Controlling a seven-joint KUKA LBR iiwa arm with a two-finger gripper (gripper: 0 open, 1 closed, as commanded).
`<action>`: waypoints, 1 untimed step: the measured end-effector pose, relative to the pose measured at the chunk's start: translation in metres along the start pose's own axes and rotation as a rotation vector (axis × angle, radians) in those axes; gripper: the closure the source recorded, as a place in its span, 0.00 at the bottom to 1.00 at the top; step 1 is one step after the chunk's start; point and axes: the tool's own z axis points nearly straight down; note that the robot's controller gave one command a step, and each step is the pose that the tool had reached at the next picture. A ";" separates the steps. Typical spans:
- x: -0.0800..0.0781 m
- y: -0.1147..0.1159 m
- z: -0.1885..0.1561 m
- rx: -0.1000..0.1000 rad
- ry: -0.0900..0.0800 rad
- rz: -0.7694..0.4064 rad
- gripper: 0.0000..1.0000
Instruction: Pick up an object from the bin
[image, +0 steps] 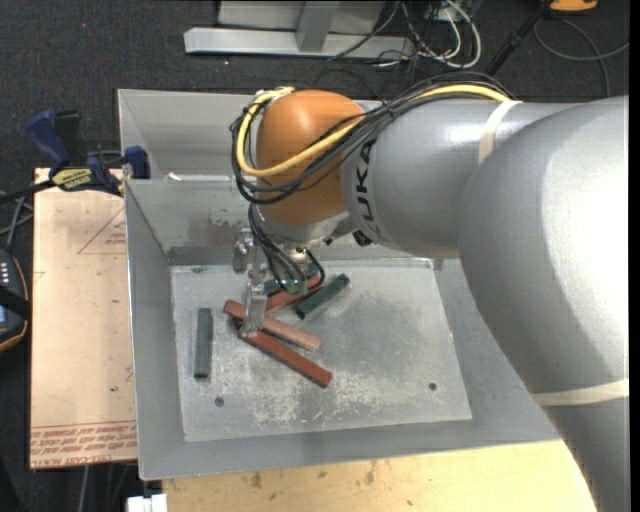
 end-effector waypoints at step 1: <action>-0.002 -0.001 -0.005 -0.001 -0.008 0.003 0.00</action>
Offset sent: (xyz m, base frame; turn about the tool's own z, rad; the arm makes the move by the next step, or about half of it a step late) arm -0.0403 -0.0515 -0.0656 0.1964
